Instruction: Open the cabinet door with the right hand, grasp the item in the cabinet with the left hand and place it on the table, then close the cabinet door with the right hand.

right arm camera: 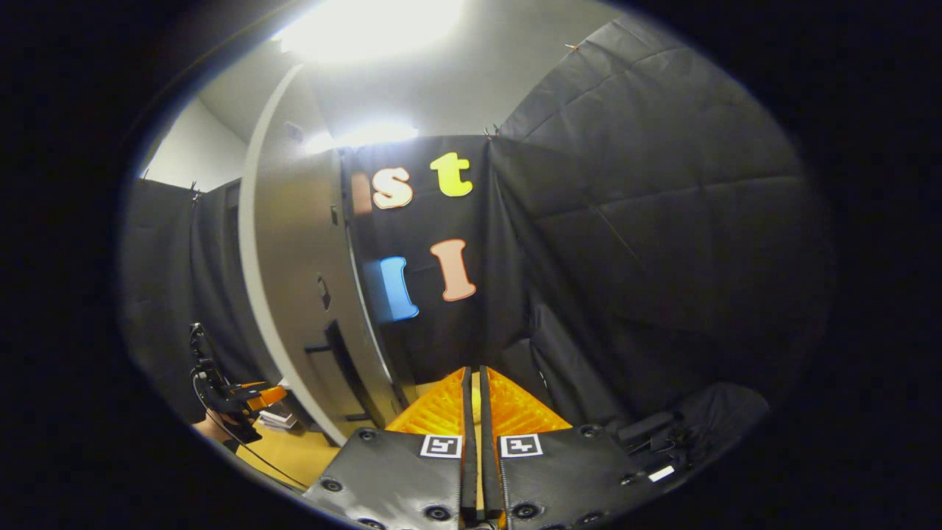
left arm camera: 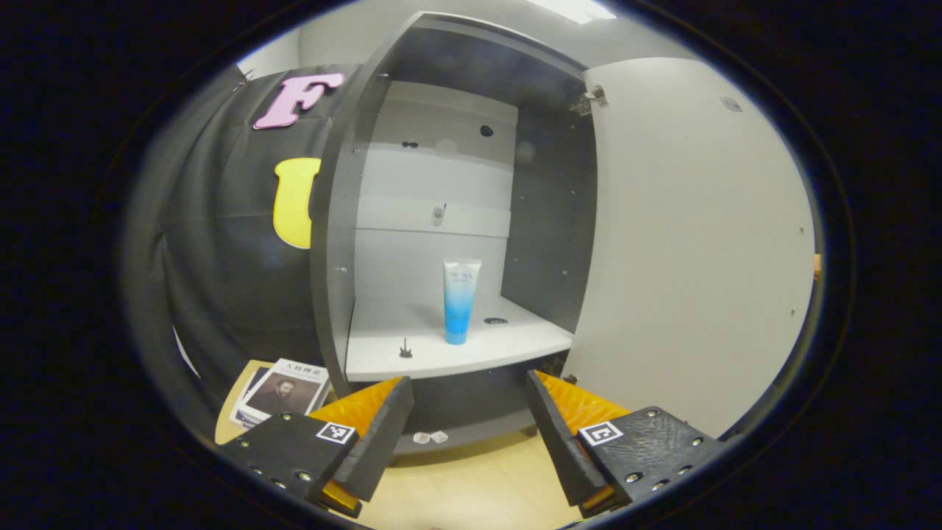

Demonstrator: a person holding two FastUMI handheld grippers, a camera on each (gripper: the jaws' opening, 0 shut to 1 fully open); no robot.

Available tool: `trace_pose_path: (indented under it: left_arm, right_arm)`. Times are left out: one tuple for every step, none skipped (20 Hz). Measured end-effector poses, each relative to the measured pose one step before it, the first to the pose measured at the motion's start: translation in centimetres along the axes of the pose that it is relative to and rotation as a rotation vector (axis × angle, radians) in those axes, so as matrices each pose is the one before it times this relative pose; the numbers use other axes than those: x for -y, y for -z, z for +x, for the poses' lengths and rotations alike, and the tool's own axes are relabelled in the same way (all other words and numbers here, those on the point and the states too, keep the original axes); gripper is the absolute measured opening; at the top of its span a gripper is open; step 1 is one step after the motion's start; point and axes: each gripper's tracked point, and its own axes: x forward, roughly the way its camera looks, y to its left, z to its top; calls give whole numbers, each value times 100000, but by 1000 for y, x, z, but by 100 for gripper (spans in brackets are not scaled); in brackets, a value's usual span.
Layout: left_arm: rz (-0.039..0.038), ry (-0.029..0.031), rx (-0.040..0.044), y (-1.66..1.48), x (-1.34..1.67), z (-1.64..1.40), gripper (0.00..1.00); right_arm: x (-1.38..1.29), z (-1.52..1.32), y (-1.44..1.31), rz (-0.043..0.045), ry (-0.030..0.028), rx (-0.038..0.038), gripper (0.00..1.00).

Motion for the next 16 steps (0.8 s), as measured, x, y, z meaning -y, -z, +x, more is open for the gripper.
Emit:
trace_pose_path:
  left_arm:
    - [752,-1042,806,-873,-91,1092,91]
    - [822,-899,1382,-1084,-27,974,94]
    - [946,-730,1457,-957,-55,1096,91]
    - [895,-1092,736,-822,-96,1020,94]
    - [696,-715,550,-662,56,1091,95]
    - [249,-1058,378,-576,-62,1297,91]
    - [-95,-1192,153,-298,-88,1326,94]
    - [-369,-733,482,-439,-23,1275,94]
    - [-742,-733,369,-113,-89,1111,94]
    - [-1377,-291,1096,-267,41,1119,94]
    - [-1047,86,458,-178,122,1087,94]
    - [-376,-298,595,-85,0,1042,91]
    - [445,-417,-184,266,-80,877,94]
    - [741,-467,192,155,2,857,97]
    - [201,-253,-1,198,65,960,91]
    - [-706,371,-795,441,231,778,91]
  right_arm:
    - [402,1478,109,581,-98,228,5]
    - [11,1308,45,-191,-1131,-70,15]
    - [584,1510,-38,-1672,465,467,19]
    - [785,1455,-99,-2148,1154,755,20]
    - [660,1407,62,-1424,1345,199,26]
    - [349,1345,88,-1176,528,162,27]
    - [204,1467,-100,-620,5,609,35]
    - [-60,1315,-140,74,-511,1041,39]
    - [41,990,102,306,-820,132,55]
    - [243,1107,496,153,-396,-658,72]
    - [474,996,292,-272,469,-758,89]
    - [630,715,373,-141,380,-895,98]
    - [361,772,345,-577,124,-737,98]
    - [406,599,198,-484,310,-537,98]
    - [369,620,299,-62,186,-770,98]
    - [74,899,402,422,-44,-814,98]
